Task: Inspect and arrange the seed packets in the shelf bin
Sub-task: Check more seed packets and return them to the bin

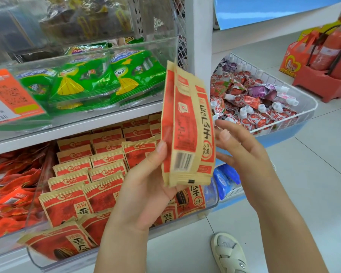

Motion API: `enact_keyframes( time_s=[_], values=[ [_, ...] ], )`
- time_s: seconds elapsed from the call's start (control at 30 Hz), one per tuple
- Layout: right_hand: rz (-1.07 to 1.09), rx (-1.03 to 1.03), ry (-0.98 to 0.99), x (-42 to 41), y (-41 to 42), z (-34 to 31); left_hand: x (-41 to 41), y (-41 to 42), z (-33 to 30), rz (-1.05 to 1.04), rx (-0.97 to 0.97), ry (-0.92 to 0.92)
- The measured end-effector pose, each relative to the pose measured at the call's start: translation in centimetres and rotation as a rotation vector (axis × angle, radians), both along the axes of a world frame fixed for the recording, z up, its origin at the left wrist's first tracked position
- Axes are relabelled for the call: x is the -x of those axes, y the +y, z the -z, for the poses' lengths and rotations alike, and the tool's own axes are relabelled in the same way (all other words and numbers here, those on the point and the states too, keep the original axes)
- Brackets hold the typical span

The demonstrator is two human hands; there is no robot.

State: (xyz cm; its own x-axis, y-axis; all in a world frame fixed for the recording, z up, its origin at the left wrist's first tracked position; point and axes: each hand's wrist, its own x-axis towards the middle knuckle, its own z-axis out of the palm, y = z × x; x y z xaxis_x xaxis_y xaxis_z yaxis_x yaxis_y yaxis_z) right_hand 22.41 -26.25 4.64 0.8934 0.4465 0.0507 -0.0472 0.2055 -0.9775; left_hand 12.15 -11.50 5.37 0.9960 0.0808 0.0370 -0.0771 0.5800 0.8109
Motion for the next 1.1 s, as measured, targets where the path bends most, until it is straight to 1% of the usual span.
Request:
enact_keyframes(
  time_s=[0.07, 0.1, 0.2, 0.27, 0.37, 0.4, 0.47, 0.57, 0.73, 0.8, 0.87, 0.9, 1.0, 1.1],
  values=[
    [-0.063, 0.011, 0.017, 0.2, -0.1, -0.1, 0.1, 0.0, 0.3, 0.032, 0.068, 0.020],
    [-0.089, 0.010, 0.030, 0.3, -0.2, -0.2, 0.1, -0.1, 0.3, 0.042, 0.054, 0.041],
    [-0.085, -0.030, 0.092, 0.4, -0.2, -0.6, 0.1, -0.4, 0.2, 0.041, -0.092, 0.168],
    [-0.052, -0.056, 0.083, 0.4, -0.4, -0.8, -0.5, -0.3, 0.3, 0.009, -0.202, 0.256],
    [-0.023, -0.019, -0.016, 0.4, -0.5, -0.9, -1.3, -0.3, 0.4, -0.158, -0.362, 0.320],
    [-0.030, 0.006, -0.054, 0.3, -0.6, -0.8, -1.3, -0.4, 0.3, -0.222, -0.417, 0.307],
    [-0.078, 0.041, -0.102, 0.3, -0.7, -0.7, -0.9, -0.8, 0.0, -0.285, -0.489, 0.241],
    [-0.155, 0.062, -0.111, 0.4, -0.8, -0.6, -0.5, -1.2, -0.4, -0.273, -0.527, 0.195],
    [-0.039, -0.025, -0.110, 0.3, -0.6, -0.7, -0.5, -1.5, -0.3, -0.209, -0.567, 0.186],
    [0.010, -0.014, -0.149, 0.3, -0.5, -0.6, -0.7, -2.1, 0.1, -0.334, -0.655, 0.153],
    [0.050, 0.006, -0.200, 0.4, -0.5, -0.4, -1.1, -2.3, 0.6, -0.547, -0.829, 0.131],
    [0.059, 0.014, -0.220, 0.5, -0.5, -0.4, -1.3, -2.4, 0.9, -0.620, -0.895, 0.113],
    [0.043, 0.042, -0.283, 0.9, -0.3, -0.3, -1.4, -2.8, 1.1, -0.682, -0.947, 0.080],
    [-0.013, 0.065, -0.363, 1.2, -0.1, -0.1, -1.6, -2.9, 1.1, -0.769, -1.046, 0.090]
  ],
)
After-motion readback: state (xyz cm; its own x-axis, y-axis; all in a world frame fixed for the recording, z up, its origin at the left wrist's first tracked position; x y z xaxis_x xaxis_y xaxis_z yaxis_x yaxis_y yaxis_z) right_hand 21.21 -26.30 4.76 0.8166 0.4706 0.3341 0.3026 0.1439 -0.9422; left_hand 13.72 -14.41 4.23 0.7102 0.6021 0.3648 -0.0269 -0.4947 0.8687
